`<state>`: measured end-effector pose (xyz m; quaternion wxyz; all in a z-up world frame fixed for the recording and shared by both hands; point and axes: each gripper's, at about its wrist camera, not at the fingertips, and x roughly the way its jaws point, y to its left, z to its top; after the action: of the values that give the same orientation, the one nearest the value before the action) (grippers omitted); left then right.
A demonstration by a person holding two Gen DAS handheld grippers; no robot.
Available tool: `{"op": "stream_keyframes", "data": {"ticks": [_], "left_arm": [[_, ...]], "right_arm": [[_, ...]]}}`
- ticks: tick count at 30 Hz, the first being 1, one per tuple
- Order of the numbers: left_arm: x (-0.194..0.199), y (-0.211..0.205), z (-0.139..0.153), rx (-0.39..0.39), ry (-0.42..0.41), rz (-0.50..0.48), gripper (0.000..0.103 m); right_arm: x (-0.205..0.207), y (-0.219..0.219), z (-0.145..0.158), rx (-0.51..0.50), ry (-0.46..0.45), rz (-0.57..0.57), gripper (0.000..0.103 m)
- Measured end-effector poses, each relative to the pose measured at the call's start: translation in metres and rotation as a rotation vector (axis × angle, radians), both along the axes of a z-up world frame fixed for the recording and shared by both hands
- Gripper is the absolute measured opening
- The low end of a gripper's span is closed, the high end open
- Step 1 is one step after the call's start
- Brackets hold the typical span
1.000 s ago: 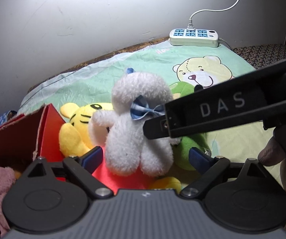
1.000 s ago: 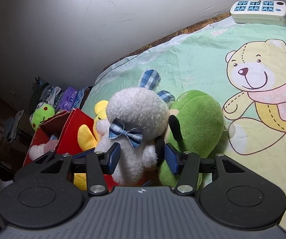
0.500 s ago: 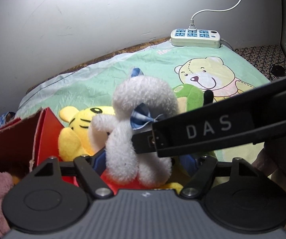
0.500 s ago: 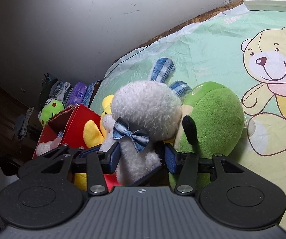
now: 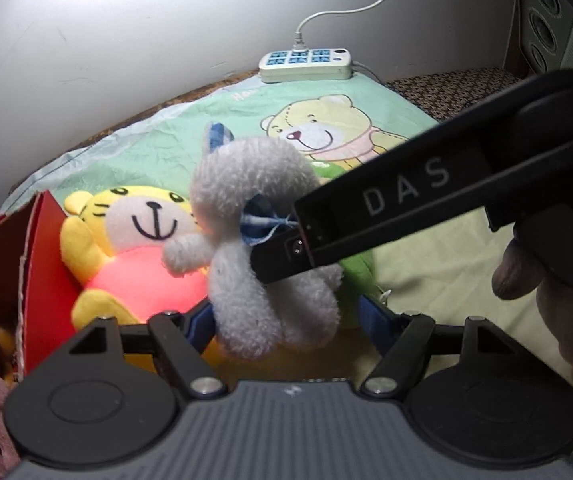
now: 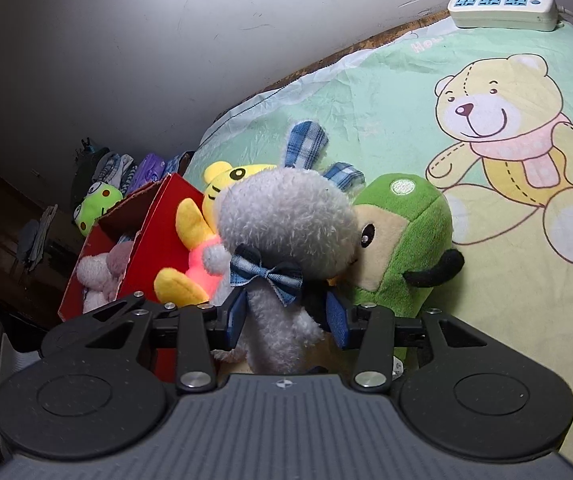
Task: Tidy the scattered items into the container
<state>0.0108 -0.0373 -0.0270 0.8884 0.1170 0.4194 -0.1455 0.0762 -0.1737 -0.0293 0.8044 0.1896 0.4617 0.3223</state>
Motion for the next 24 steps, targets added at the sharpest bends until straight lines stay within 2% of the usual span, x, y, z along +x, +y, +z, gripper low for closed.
{"op": "stream_keyframes", "data": {"ticks": [3, 6, 10, 12, 16, 19, 22, 24], "left_arm": [[-0.015, -0.004, -0.005, -0.014, 0.034, -0.040, 0.075], [-0.027, -0.008, -0.010, -0.018, 0.067, -0.095, 0.075], [-0.036, -0.010, -0.015, -0.029, 0.084, -0.123, 0.075], [-0.036, -0.010, -0.012, -0.031, 0.061, -0.122, 0.076], [-0.029, -0.015, -0.002, -0.032, -0.016, -0.140, 0.089], [-0.018, -0.025, 0.001, -0.011, -0.053, -0.175, 0.089], [-0.004, -0.027, -0.002, -0.015, -0.056, -0.179, 0.093], [0.009, -0.023, -0.008, -0.031, -0.025, -0.162, 0.093]], "right_arm": [[-0.018, 0.000, 0.002, -0.043, -0.016, 0.004, 0.052], [-0.036, -0.001, 0.003, -0.081, -0.024, 0.015, 0.061], [-0.054, -0.006, 0.000, -0.137, -0.035, 0.003, 0.061], [-0.056, -0.012, -0.001, -0.133, -0.029, -0.050, 0.061], [-0.053, -0.029, 0.002, -0.089, -0.026, -0.165, 0.061], [-0.050, -0.035, 0.003, -0.115, -0.029, -0.208, 0.061], [-0.047, -0.045, 0.005, -0.093, -0.023, -0.249, 0.061], [-0.045, -0.051, 0.007, -0.077, -0.024, -0.270, 0.061]]}}
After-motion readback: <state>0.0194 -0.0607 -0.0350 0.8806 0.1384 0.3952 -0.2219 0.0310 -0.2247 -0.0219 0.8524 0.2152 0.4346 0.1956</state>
